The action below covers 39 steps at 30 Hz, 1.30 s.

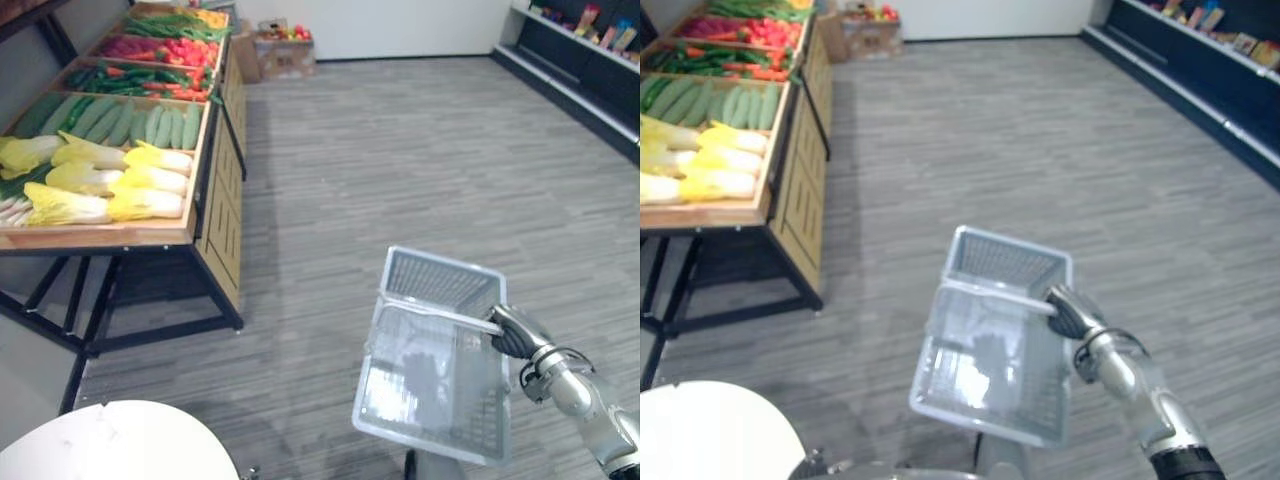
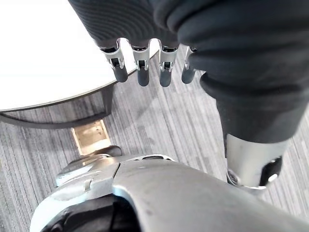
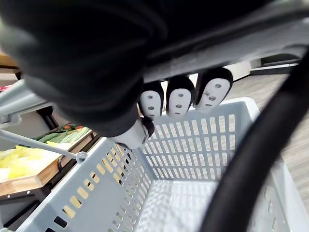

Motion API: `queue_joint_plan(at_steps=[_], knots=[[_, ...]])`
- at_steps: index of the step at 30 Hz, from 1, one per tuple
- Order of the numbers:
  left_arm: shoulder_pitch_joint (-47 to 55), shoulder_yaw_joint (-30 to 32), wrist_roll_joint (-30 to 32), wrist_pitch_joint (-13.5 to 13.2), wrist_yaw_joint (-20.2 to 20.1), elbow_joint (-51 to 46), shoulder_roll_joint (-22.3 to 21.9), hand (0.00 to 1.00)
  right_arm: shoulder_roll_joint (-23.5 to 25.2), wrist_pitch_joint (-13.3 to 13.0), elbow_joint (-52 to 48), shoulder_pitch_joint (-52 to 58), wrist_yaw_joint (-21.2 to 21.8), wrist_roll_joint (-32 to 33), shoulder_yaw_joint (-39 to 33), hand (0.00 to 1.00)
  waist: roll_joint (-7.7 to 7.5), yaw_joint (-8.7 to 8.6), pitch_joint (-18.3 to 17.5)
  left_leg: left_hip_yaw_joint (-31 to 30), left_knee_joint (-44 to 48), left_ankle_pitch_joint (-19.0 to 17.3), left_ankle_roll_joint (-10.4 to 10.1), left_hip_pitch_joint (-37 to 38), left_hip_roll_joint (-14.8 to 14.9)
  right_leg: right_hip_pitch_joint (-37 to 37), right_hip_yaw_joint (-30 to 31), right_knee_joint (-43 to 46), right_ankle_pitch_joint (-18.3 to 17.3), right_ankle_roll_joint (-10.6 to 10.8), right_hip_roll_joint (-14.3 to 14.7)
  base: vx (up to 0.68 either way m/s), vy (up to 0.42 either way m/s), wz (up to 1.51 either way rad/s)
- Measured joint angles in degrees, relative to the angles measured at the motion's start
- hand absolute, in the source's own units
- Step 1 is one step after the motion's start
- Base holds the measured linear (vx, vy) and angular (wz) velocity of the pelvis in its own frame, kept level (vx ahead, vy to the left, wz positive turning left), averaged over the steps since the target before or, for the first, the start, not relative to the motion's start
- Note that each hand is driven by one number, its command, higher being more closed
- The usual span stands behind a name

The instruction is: Pick vegetable in the basket

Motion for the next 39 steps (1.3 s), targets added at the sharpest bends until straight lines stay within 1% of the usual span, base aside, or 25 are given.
queue_joint_plan(at_steps=[2, 4, 6, 8, 10, 11, 12, 13, 14, 15, 16, 18, 20, 22, 25, 26, 27, 28, 30, 32, 34, 35, 37, 38, 39], knots=[[-0.2, 0.0, 0.0, 0.0, 0.1, -0.1, 0.1, 0.00, 0.9, 0.0, 0.0, -0.9, -0.2, -0.2, 0.0, 1.00, -0.18, -0.13, 0.3, 0.0, 0.1, -0.4, 0.1, 0.2, 0.4, -1.6, -1.9, -2.2, -3.3, -0.8, -0.6, 0.11, 0.019, -0.02], [-0.5, 0.0, 0.0, 0.1, 0.1, -0.1, 0.2, 0.00, 1.7, -0.1, -0.2, -1.9, -0.3, -0.3, 0.0, 1.00, 0.12, -0.36, 0.6, -0.1, 0.1, -1.0, -0.2, 0.0, 0.9, -1.7, -3.3, -14.0, -2.8, -0.2, -0.5, 0.18, -0.027, 0.02], [-0.9, -0.7, 0.1, 0.2, 0.2, -0.8, 0.2, 0.00, 1.8, -0.1, 0.1, -2.1, -1.3, -0.4, -0.8, 1.00, -0.32, -0.54, 1.2, -1.0, 0.1, -2.8, -1.7, 0.3, 0.8, -0.5, -2.9, -37.1, 0.1, 3.7, -1.8, 0.31, -0.104, 0.15], [-1.4, -0.8, 1.2, 0.3, 0.4, -1.0, 0.6, 0.00, 1.8, 0.0, 0.0, -2.2, -1.6, -0.6, -2.1, 1.00, -1.37, -0.74, 1.8, -1.9, 0.1, -4.3, -3.1, 1.6, 0.6, 0.1, -2.8, -43.8, 0.3, 4.6, -3.3, 0.40, -0.184, 0.32], [-1.6, -0.9, 1.9, 0.9, 0.6, -1.0, 0.9, 0.00, 1.8, 0.5, 0.1, -2.0, -1.9, -1.0, -3.1, 1.00, -1.86, -0.76, 2.1, -3.5, 1.3, -7.5, -5.0, 3.3, 0.9, 0.2, -2.4, -43.6, 0.3, 4.5, -4.6, 0.47, -0.273, 0.44], [-1.5, -0.9, 1.9, 0.9, 0.7, -0.9, 1.2, 0.00, 1.7, 1.1, 0.0, -1.7, -1.9, -1.0, -3.8, 1.00, -1.64, -1.04, 1.6, -4.7, 2.7, -10.2, -6.3, 4.8, 2.4, 0.8, -2.2, -40.5, 1.3, 4.3, -3.8, 0.58, -0.373, 0.50], [-1.2, -0.9, 1.9, 1.2, 0.9, -0.2, -0.2, 0.00, 1.4, 1.7, 0.2, -0.7, -1.9, -1.0, -5.5, 1.00, 2.15, -0.82, 0.5, -5.7, 4.8, -11.5, -7.9, 5.5, 6.6, 0.4, -3.6, -35.5, 3.3, 4.7, -0.8, 0.63, -0.368, 0.49], [-1.2, -0.8, 1.9, 1.1, 0.9, 0.2, -0.7, 0.00, 1.5, 2.1, 0.4, -0.4, -1.9, -1.0, -5.8, 1.00, 3.33, -0.76, -0.4, -6.7, 8.3, -11.2, -8.2, 4.0, 8.1, -0.2, -4.2, -33.1, 3.3, 4.7, 0.3, 0.67, -0.429, 0.28], [-1.4, -0.1, 1.9, 1.0, 1.1, 0.1, -2.2, 0.00, 1.7, 2.6, 1.0, -0.9, -1.8, -1.0, -5.7, 1.00, 4.26, -0.33, -0.5, -7.9, 19.7, -7.5, -8.1, -0.8, 10.6, 0.1, -5.6, -29.7, 0.0, 2.3, 2.0, 0.58, -0.367, 0.09], [-1.5, 0.7, 1.7, 0.9, 1.0, 0.0, -2.9, 0.00, 1.7, 2.6, 1.0, -0.9, -1.8, -1.0, -5.6, 1.00, 4.49, -0.27, -0.5, -8.3, 26.0, -4.2, -7.9, -3.7, 11.6, 1.0, -6.0, -29.1, -0.8, 1.9, 2.5, 0.86, -0.520, 0.00], [-1.6, 2.4, 1.7, 1.0, 1.3, -0.1, -2.7, 0.00, 1.6, 2.9, 1.0, -0.5, -1.8, -0.9, -5.6, 1.00, 4.28, -0.19, -0.2, -9.8, 40.3, 9.3, -6.9, -10.4, 14.1, 5.5, -7.0, -29.9, -3.7, 0.0, 4.2, 0.72, -0.371, -0.01], [-1.9, 2.9, 1.7, 1.1, 1.3, -0.6, -2.6, 0.00, 1.6, 3.7, 1.0, -0.3, -2.0, -0.8, -5.8, 1.00, 3.61, 0.89, 0.5, -10.4, 52.3, 8.0, -6.6, -14.7, 14.5, 11.9, -7.0, -33.0, -4.9, -0.9, 6.0, 0.61, -0.274, -0.19], [-1.9, 2.9, 1.7, 0.7, 1.6, -2.6, -2.4, 0.00, 1.6, 3.9, 1.1, -0.2, -2.4, -0.8, -6.3, 1.00, 2.35, 2.56, 1.3, -10.6, 57.5, 3.4, -6.2, -19.6, 9.4, 20.6, -5.4, -38.0, -5.6, -1.8, 6.4, 0.64, -0.221, -0.41], [-2.0, 3.0, 1.6, 0.4, 1.8, -3.6, -2.6, 0.00, 1.6, 3.9, 1.0, -0.6, -3.0, -0.2, -6.5, 1.00, 2.32, 3.44, 1.3, -9.3, 52.0, 1.1, -6.3, -24.3, 6.3, 23.8, -4.4, -40.2, -6.5, -2.0, 6.2, 0.59, -0.072, -0.45], [-2.0, 3.0, 1.6, 0.1, 1.9, -3.8, -2.9, 0.00, 1.7, 3.6, 1.1, -0.6, -3.4, 1.0, -6.4, 1.00, 2.70, 4.11, 1.3, -5.4, 29.9, 1.7, -5.6, -26.8, 4.4, 27.4, -3.2, -41.6, -9.9, 2.2, 5.2, 0.44, 0.088, -0.43], [-1.3, 2.9, 1.7, 0.1, 1.9, -3.9, -3.6, 0.00, 1.3, 3.6, 1.1, 0.7, -3.7, 1.5, -6.5, 1.00, 4.34, 3.91, 0.8, -4.5, 11.0, 9.4, -5.8, -24.5, 3.9, 30.0, -3.3, -42.4, -12.0, 3.7, 5.9, 0.40, 0.146, -0.11], [-0.8, 3.0, 1.8, 0.1, 1.9, -3.9, -3.9, 0.00, 1.1, 3.6, 1.1, 1.3, -3.7, 1.5, -6.5, 1.00, 5.17, 3.92, 0.6, -4.8, 6.6, 15.3, -5.4, -23.8, 4.1, 31.0, -3.1, -42.5, -13.0, 4.5, 6.6, 0.57, 0.225, -0.05], [-0.8, 3.2, 1.8, 0.2, 1.9, -3.7, -4.0, 0.00, 3.1, 3.9, 1.6, 1.7, -3.7, 1.5, -5.9, 1.00, 3.84, 4.04, 0.4, -4.1, 5.5, 16.2, -2.4, -22.3, 2.5, 32.6, -2.7, -42.7, -14.1, 4.6, 5.4, 0.44, 0.171, 0.15], [-0.9, 5.7, 2.2, 0.1, 1.8, -5.6, -3.4, 0.00, 3.4, 3.8, -0.5, 2.4, -3.7, 1.5, -4.0, 1.00, 0.85, 4.42, 0.6, -2.9, 7.7, 12.7, -1.8, -23.8, 0.1, 32.6, -2.8, -43.7, -13.9, 4.6, 3.1, 0.43, 0.141, 0.15], [-1.1, 8.9, 2.3, 0.5, 1.9, -5.6, -4.8, 0.00, 3.4, 3.9, -0.7, 1.9, -3.6, 1.5, -3.9, 1.00, 0.99, 6.09, 0.9, -1.2, 15.8, 8.3, -0.6, -26.2, 0.9, 34.2, -2.9, -44.9, -12.8, 5.2, 2.9, 0.34, 0.109, -0.06], [-0.3, 10.7, 2.4, 1.1, 2.2, -5.4, -5.3, 0.00, 3.5, 3.6, -0.7, 1.5, -3.6, 1.5, -2.6, 1.00, 1.52, 6.16, 0.7, 4.5, 20.0, 4.6, -0.1, -25.6, 3.5, 36.7, -2.5, -44.5, -11.1, 5.1, 3.5, 0.29, 0.118, 0.09], [0.2, 11.3, 2.9, 1.2, 2.6, -4.7, -5.6, 0.00, 3.6, 3.2, -0.7, 1.4, -3.6, 1.8, -1.9, 1.00, 1.44, 6.14, 0.1, 5.8, 19.6, 2.3, 1.4, -24.0, 3.9, 36.7, -1.6, -42.4, -10.7, 4.6, 3.5, 0.24, 0.145, 0.09], [0.5, 11.9, 4.1, 1.4, 3.0, -2.9, -4.8, 0.00, 4.8, 2.6, -0.6, 1.4, -3.6, 1.8, -1.6, 1.00, 0.10, 6.43, -2.1, 6.4, 15.3, 1.7, 1.2, -22.0, 2.0, 32.8, 0.6, -35.4, -10.7, 4.7, 2.0, 0.30, 0.161, -0.01], [1.3, 11.7, 4.2, 1.4, 3.0, -2.3, -4.3, 0.00, 5.4, 2.2, -0.2, 1.4, -3.6, 1.8, -0.8, 1.00, -1.44, 6.42, -3.8, 7.1, 10.6, 2.5, 1.3, -19.7, 0.0, 28.1, 2.8, -26.6, -10.8, 4.8, 0.4, 0.33, 0.132, -0.01], [1.9, 10.8, 4.3, 1.6, 3.1, -2.1, -3.7, 0.00, 6.3, 2.1, 0.6, 1.2, -3.6, 1.7, 0.1, 1.00, -1.69, 6.31, -4.3, 7.7, 7.2, 3.0, 1.6, -16.0, -1.7, 23.5, 5.5, -14.5, -9.2, 8.6, -1.1, 0.27, 0.102, 0.02]])
